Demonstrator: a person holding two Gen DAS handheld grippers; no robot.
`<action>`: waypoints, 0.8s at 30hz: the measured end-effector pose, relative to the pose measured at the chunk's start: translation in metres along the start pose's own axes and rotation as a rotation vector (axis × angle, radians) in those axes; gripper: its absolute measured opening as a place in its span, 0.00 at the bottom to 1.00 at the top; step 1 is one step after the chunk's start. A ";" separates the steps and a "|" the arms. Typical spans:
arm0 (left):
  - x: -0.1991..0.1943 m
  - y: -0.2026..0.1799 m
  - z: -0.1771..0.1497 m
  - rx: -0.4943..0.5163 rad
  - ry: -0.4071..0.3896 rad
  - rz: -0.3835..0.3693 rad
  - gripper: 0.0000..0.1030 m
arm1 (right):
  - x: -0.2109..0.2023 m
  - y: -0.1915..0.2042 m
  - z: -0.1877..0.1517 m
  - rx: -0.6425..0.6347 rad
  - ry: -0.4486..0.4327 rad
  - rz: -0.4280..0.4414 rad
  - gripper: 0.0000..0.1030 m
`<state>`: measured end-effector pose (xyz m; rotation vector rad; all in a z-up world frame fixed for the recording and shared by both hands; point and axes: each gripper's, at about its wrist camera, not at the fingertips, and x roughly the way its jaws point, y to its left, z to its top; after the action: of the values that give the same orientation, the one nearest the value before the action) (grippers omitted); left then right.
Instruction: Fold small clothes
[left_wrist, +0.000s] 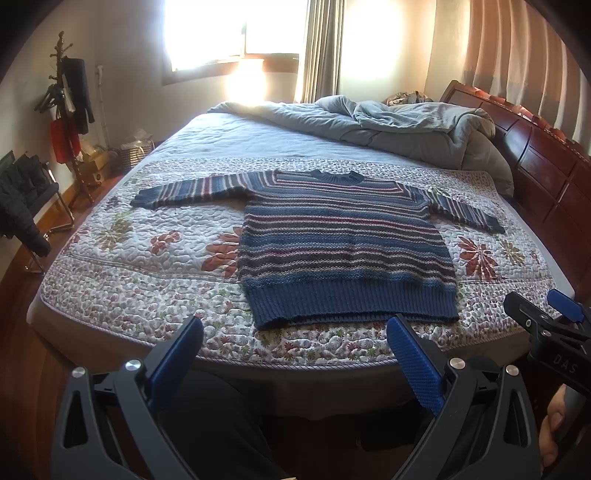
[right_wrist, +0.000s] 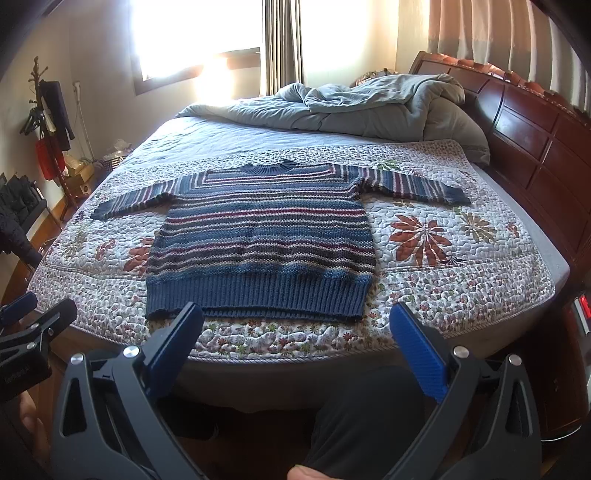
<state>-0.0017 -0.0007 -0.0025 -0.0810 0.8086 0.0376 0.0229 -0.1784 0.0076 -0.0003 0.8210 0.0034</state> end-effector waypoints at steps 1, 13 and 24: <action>0.000 -0.001 0.000 0.002 0.000 0.002 0.96 | 0.000 0.000 0.000 0.000 -0.001 0.000 0.98; -0.001 0.000 0.001 0.005 -0.003 0.006 0.96 | -0.001 -0.003 -0.001 -0.001 -0.001 0.003 0.98; -0.002 0.001 0.003 0.006 -0.009 0.011 0.96 | -0.003 -0.001 0.002 -0.004 -0.007 0.000 0.98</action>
<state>-0.0006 0.0001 0.0013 -0.0711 0.8003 0.0456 0.0229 -0.1795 0.0110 -0.0043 0.8135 0.0050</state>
